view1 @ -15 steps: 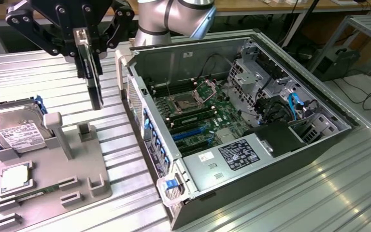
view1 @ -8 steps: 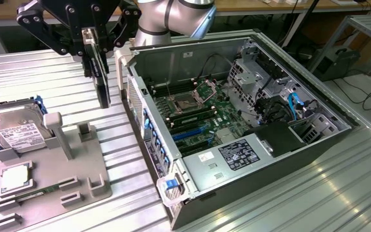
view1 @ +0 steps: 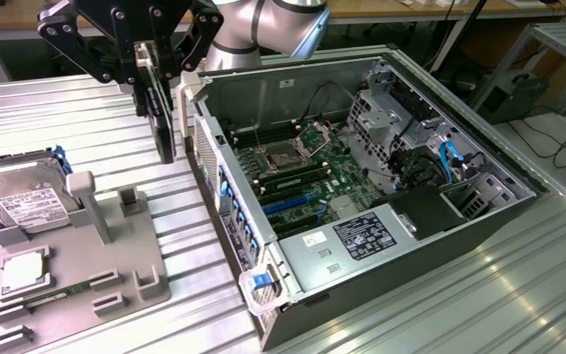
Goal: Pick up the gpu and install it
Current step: 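Pick up the gpu and move the gpu toward the slot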
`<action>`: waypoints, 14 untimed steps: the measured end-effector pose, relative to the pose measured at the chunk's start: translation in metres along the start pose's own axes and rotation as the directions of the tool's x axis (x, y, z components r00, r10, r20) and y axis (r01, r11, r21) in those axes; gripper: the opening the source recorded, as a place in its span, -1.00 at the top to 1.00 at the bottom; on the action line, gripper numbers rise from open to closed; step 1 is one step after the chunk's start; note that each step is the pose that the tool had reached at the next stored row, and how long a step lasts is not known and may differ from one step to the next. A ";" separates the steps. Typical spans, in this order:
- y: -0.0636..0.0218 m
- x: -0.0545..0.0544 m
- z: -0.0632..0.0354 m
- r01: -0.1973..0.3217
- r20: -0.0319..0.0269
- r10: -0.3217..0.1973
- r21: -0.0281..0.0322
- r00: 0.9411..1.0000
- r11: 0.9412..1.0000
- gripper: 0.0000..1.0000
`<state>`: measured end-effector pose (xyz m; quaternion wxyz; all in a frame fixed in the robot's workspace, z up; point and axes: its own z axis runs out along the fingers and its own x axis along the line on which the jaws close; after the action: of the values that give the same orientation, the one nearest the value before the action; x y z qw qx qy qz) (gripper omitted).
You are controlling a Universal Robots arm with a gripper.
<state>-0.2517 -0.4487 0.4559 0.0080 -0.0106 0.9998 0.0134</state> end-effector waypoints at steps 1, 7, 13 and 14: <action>0.0000 -0.001 0.0001 0.000 0.000 0.000 0.000 1.000 1.000 0.45; -0.0002 -0.006 0.0002 0.001 0.000 -0.001 0.000 1.000 1.000 0.45; -0.0003 -0.011 0.0003 0.001 0.000 -0.001 0.000 1.000 1.000 0.45; -0.0003 -0.012 0.0003 0.001 0.000 -0.001 0.000 1.000 1.000 0.45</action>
<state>-0.2401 -0.4487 0.4557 0.0080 -0.0112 0.9998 0.0135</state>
